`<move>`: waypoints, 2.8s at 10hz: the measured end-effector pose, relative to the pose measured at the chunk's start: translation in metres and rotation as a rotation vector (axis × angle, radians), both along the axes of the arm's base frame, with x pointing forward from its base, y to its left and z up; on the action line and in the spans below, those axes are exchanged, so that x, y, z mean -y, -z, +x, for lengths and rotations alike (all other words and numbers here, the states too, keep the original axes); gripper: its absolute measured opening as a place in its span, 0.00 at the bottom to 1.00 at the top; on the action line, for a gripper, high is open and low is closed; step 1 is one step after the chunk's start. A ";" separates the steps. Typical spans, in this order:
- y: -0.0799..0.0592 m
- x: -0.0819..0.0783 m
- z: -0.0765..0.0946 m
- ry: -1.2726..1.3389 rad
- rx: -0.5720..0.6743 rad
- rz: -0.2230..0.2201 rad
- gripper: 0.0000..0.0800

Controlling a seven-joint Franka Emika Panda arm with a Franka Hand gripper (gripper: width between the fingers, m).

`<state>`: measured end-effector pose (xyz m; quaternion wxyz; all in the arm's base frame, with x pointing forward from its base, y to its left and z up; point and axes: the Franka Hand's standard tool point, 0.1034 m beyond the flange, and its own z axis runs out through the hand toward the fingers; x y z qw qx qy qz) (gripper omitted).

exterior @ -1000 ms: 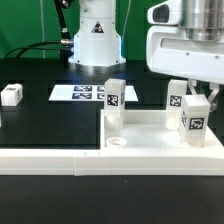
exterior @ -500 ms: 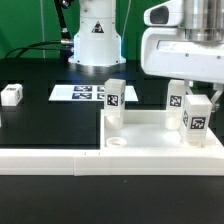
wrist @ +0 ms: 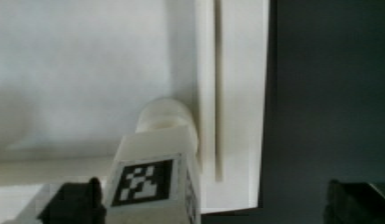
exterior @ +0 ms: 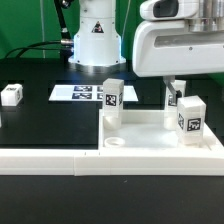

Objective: Assemble square table

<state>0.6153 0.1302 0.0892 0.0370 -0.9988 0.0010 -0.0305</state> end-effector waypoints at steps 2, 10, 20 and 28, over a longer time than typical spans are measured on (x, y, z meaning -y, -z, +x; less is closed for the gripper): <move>-0.002 0.002 0.000 -0.146 -0.004 -0.011 0.81; 0.009 0.014 0.010 -0.247 -0.004 -0.025 0.81; 0.011 0.013 0.012 0.136 -0.029 -0.004 0.36; 0.016 0.009 0.006 1.273 -0.104 0.168 0.36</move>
Offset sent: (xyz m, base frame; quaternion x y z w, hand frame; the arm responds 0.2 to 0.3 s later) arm 0.0075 -0.0050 0.0030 0.0188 0.0012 -0.1570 0.9874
